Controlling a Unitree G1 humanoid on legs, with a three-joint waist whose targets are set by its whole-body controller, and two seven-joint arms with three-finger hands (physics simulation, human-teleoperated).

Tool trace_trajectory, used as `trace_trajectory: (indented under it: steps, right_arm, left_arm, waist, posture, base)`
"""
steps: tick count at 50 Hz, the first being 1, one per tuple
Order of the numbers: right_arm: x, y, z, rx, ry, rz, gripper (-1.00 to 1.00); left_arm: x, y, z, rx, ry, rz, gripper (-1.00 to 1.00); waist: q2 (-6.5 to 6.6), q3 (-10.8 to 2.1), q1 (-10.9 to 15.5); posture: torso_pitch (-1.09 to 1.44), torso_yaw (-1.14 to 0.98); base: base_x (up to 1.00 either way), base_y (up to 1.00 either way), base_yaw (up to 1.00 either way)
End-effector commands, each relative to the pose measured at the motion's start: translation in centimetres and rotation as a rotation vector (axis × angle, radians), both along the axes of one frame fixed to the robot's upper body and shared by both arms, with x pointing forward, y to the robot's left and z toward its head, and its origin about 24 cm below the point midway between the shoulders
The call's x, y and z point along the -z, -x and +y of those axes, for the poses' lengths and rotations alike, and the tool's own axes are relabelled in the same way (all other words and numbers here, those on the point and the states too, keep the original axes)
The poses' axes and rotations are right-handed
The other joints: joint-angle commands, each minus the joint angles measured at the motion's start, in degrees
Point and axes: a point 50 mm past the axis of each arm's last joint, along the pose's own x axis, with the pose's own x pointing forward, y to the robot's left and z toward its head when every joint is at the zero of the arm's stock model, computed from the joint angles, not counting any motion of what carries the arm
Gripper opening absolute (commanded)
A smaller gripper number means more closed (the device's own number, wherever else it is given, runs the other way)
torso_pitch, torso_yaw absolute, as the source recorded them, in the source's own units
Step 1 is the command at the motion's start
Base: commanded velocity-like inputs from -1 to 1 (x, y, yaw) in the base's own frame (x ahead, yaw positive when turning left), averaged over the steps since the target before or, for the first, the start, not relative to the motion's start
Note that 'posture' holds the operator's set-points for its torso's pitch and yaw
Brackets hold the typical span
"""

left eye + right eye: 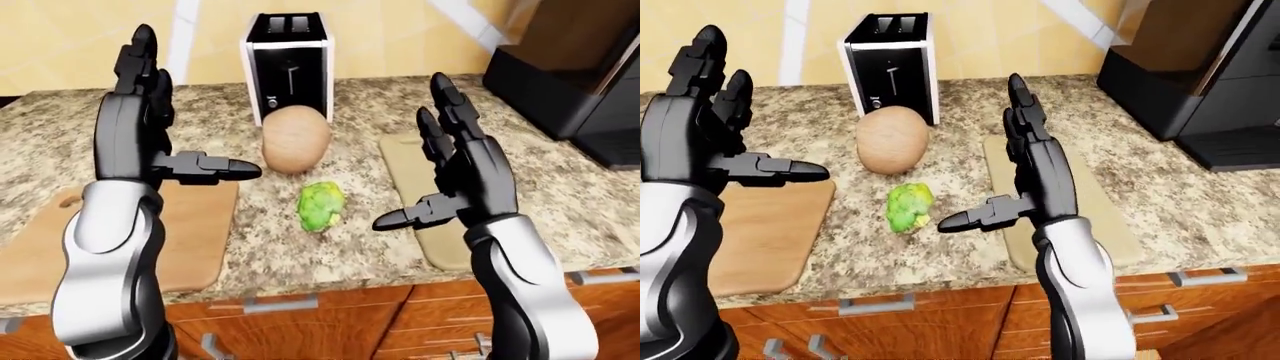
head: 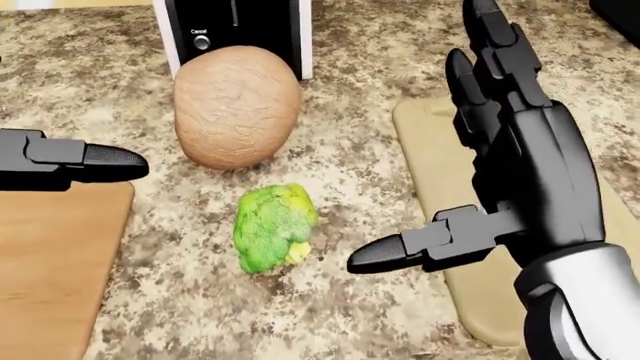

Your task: Place the broccoli and the coconut on separate cutting boards.

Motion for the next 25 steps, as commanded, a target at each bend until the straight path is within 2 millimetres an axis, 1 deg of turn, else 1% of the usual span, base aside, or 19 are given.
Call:
trace_trajectory:
  steps: [1, 2, 3, 4, 5, 8, 9, 11, 14, 19, 25]
  right_arm:
    - [-1.0, 0.4, 0.6, -0.025, 0.012, -0.07, 1.0]
    - [-0.7, 0.4, 1.2, -0.043, 0.026, -0.064, 1.0]
    - [-0.4, 1.0, 1.4, -0.053, 0.024, -0.061, 1.0]
    - [-0.2, 1.2, 1.7, -0.057, 0.031, -0.06, 1.0]
    - [0.0, 1.1, 2.1, -0.066, 0.032, -0.056, 1.0]
    - [0.5, 0.1, 3.2, -0.083, 0.054, -0.049, 1.0]
    - [0.4, -0.3, 3.4, -0.089, 0.062, -0.048, 1.0]
    - [1.1, -0.7, 3.9, -0.096, 0.079, -0.038, 1.0]
    - [1.4, -1.5, 4.8, -0.112, 0.096, -0.038, 1.0]
    - [1.5, -2.5, 5.5, -0.119, 0.107, -0.033, 1.0]
    - [1.7, -2.9, 6.1, -0.128, 0.115, -0.028, 1.0]
  left_arm:
    - [-1.2, 0.4, -0.1, -0.002, -0.013, -0.073, 1.0]
    - [-1.1, 0.4, -0.1, -0.001, -0.013, -0.072, 1.0]
    - [-1.2, 0.4, -0.1, 0.001, -0.012, -0.073, 1.0]
    - [-1.2, 0.4, -0.1, 0.002, -0.012, -0.075, 1.0]
    - [-1.2, 0.4, -0.1, 0.001, -0.012, -0.075, 1.0]
    - [-1.2, 0.5, 0.1, -0.003, -0.01, -0.076, 1.0]
    - [-1.2, 0.6, 0.1, -0.006, -0.011, -0.077, 1.0]
    - [-1.2, 0.6, 0.2, -0.006, -0.011, -0.076, 1.0]
    - [-1.1, 0.7, 0.2, -0.007, -0.011, -0.076, 1.0]
    - [-1.0, 0.7, 0.2, -0.008, -0.008, -0.075, 1.0]
    - [-0.9, 0.8, 0.3, -0.011, -0.007, -0.075, 1.0]
  waist:
    - [0.1, -1.0, 0.0]
    - [0.19, -1.0, 0.0]
    - [0.27, -1.01, 0.0]
    - [0.32, -1.1, -0.1]
    - [0.39, -1.12, 0.0]
    - [0.73, -1.09, -0.2]
    - [0.84, -1.16, -0.3]
    - [1.0, -1.34, -0.5]
    - [1.16, -1.43, -0.3]
    - [1.26, -1.77, -0.2]
    - [1.07, -2.05, 0.1]
  posture:
    - [0.0, 0.0]
    - [0.0, 0.0]
    - [0.0, 0.0]
    - [0.0, 0.0]
    - [0.0, 0.0]
    - [0.0, 0.0]
    - [0.0, 0.0]
    - [0.0, 0.0]
    - [0.0, 0.0]
    - [0.0, 0.0]
    - [0.0, 0.0]
  base:
    - [0.0, 0.0, 0.0]
    - [0.0, 0.0, 0.0]
    - [0.0, 0.0, 0.0]
    - [0.0, 0.0, 0.0]
    - [0.0, 0.0, 0.0]
    - [0.0, 0.0, 0.0]
    - [0.0, 0.0, 0.0]
    - [0.0, 0.0, 0.0]
    - [0.0, 0.0, 0.0]
    - [0.0, 0.0, 0.0]
    - [0.0, 0.0, 0.0]
